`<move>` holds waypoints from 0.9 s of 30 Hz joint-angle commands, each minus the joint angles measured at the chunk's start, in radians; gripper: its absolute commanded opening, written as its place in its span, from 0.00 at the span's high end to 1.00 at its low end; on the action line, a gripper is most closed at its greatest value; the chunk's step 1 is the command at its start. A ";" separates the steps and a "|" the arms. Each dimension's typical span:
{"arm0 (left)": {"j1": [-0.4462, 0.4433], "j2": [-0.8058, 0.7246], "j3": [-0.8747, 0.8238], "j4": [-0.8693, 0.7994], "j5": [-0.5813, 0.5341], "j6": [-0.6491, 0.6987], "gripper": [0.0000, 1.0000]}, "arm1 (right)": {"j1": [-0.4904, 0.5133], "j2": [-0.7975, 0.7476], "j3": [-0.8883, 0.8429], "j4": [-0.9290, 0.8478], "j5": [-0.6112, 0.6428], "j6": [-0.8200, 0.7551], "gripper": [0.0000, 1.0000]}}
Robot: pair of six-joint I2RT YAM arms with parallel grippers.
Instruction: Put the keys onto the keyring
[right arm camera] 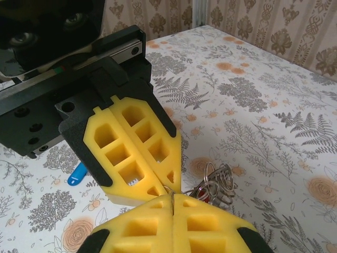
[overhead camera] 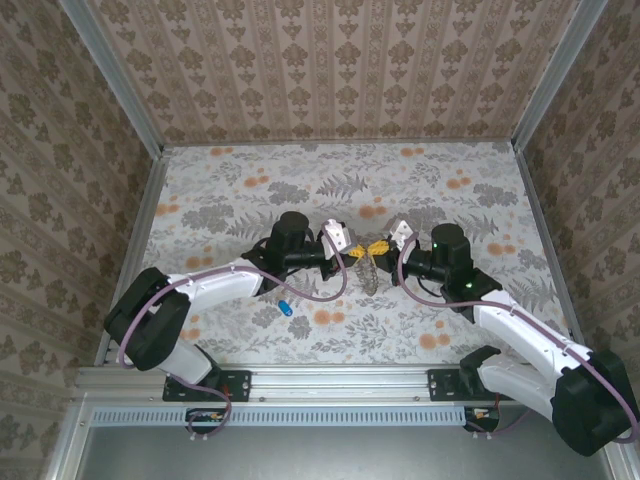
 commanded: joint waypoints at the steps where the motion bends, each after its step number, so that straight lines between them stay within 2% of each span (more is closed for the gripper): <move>1: -0.010 0.009 0.002 0.044 0.019 -0.011 1.00 | 0.008 0.012 -0.006 0.042 0.048 0.025 1.00; 8: -0.010 0.011 0.008 0.043 0.031 -0.010 1.00 | 0.028 0.032 0.005 0.047 0.081 0.029 1.00; 14: -0.012 0.014 0.010 0.040 0.049 -0.011 1.00 | 0.040 0.034 0.004 0.053 0.168 0.045 1.00; 19: -0.012 0.014 0.005 0.043 0.049 -0.011 1.00 | 0.041 0.034 0.017 0.013 0.241 0.077 1.00; 27: -0.012 0.014 0.005 0.043 0.049 -0.004 1.00 | 0.039 0.058 0.061 -0.062 0.269 0.125 1.00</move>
